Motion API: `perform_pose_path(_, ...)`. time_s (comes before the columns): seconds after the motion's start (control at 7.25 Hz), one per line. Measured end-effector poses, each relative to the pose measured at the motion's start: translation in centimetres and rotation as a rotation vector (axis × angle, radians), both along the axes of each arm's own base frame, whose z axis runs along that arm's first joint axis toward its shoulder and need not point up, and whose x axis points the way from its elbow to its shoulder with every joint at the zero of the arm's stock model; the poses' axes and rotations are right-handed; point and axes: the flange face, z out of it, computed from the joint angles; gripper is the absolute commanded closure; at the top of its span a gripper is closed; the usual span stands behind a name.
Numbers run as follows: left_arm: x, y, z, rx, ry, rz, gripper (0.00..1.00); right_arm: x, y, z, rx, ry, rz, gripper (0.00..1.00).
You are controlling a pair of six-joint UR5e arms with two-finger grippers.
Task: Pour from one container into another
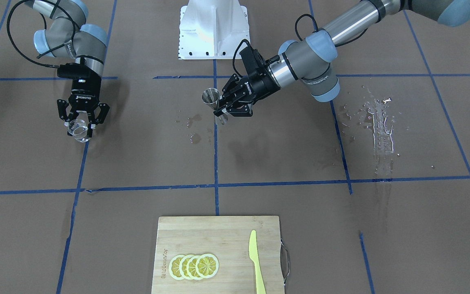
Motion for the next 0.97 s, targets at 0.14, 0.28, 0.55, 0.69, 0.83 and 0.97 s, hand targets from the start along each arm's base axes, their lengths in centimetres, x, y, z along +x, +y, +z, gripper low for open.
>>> perform_pose_path(0.14,0.0,0.0,0.0,0.0,0.0,0.0,1.0,0.1,0.0,-0.5,0.013,-0.004,0.011,1.0)
perform_pose_path(0.28,0.0,0.0,0.0,0.0,0.0,0.0,1.0,0.2,-0.3,-1.2,0.036,-0.002,0.032,1.0)
perform_pose_path(0.55,0.0,0.0,0.0,0.0,0.0,0.0,1.0,-0.5,-1.3,-3.4,0.073,0.057,0.049,1.0)
perform_pose_path(0.69,0.0,0.0,0.1,-0.001,-0.001,0.0,1.0,-0.9,-1.8,-4.7,0.084,0.099,0.045,1.0)
perform_pose_path(0.83,0.0,0.0,0.1,-0.001,-0.002,0.0,1.0,-1.8,-2.3,-7.0,0.096,0.122,0.038,1.0)
perform_pose_path(0.97,0.1,0.0,0.1,-0.002,-0.003,0.0,1.0,-2.8,-2.6,-10.0,0.11,0.128,0.029,1.0)
